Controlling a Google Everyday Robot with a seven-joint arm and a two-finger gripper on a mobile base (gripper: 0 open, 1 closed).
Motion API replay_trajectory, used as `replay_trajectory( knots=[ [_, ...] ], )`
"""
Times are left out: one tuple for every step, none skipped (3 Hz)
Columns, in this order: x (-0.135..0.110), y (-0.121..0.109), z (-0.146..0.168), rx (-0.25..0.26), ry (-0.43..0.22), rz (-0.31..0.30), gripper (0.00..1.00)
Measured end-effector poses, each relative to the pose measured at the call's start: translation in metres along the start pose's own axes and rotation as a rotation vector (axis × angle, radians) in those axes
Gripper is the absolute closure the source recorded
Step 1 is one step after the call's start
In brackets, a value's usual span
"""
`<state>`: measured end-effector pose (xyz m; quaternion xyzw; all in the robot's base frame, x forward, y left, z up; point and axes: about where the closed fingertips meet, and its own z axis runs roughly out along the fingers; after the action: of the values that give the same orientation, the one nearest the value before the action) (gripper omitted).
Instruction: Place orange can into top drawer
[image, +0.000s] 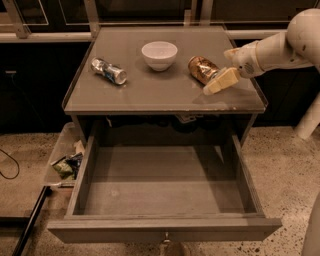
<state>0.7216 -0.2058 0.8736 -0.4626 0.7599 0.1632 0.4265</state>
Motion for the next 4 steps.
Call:
replay_trajectory(
  knots=[
    [0.0, -0.004, 0.011, 0.044, 0.035, 0.04, 0.0],
    [-0.001, -0.005, 0.025, 0.068, 0.063, 0.074, 0.0],
    [-0.001, -0.006, 0.038, 0.07, 0.078, 0.109, 0.0],
    [-0.001, -0.005, 0.038, 0.07, 0.078, 0.11, 0.18]
  ],
)
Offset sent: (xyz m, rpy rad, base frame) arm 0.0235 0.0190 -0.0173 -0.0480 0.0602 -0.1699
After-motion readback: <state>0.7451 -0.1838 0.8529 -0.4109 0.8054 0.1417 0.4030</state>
